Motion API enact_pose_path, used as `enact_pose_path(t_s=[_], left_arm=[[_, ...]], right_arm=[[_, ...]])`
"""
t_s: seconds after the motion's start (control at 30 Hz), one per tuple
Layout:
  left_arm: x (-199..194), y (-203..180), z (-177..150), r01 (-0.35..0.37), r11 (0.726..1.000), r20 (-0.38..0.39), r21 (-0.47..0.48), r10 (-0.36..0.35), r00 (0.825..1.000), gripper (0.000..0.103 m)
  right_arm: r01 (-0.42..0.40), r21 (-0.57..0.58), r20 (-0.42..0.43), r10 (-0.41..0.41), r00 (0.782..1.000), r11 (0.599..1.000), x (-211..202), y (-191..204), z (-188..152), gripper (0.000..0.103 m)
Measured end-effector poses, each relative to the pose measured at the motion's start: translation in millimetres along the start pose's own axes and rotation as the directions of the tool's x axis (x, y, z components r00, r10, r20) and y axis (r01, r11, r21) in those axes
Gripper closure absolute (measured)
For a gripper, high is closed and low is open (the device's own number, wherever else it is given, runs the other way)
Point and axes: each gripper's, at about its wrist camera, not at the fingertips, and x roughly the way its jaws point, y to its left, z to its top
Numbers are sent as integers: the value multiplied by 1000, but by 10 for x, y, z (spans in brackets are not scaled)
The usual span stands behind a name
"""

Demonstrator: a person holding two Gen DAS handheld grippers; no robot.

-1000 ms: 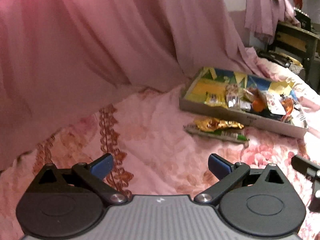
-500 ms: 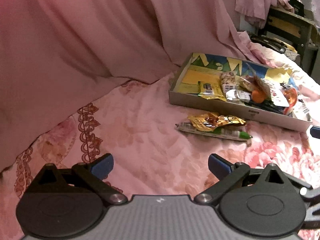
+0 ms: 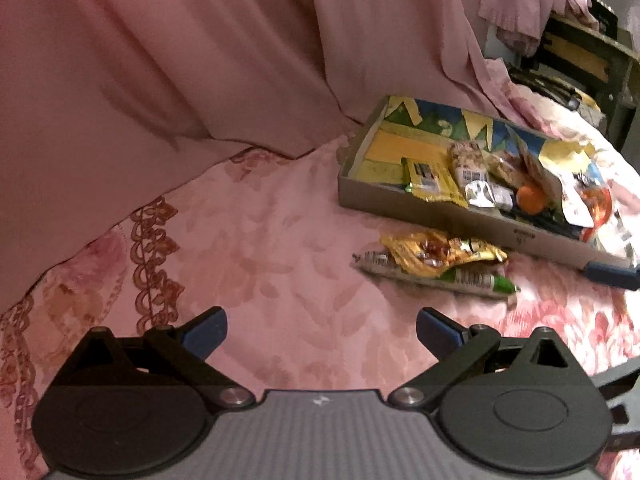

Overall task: Organize snacks
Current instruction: 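Move the left tool toward the green sausage stick while the right tool approaches the gold foil pouch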

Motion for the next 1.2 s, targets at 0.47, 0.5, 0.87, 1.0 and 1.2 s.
enact_pose_path(t_s=[0.47,0.5,0.87,1.0,1.2], left_arm=[[363,258,96,7,993,28,-120,-3,1000,0],[388,260,107,12,993,37,-119,-8,999,0],[639,162,260,174,982,98,-74,-167,981,0],[719,109,297,248,964,89,-96,-240,967,0],[792,147,259,339,922,77,-186,-330,941,0]], right_arm=[[-97,75,-50,100,994,992,501,-114,54,1],[-105,85,-56,110,992,991,540,-125,52,1],[-131,92,-35,135,990,987,701,-133,36,4],[-152,91,-24,155,988,984,710,-125,53,12],[-186,73,-25,188,982,980,655,-74,70,33]])
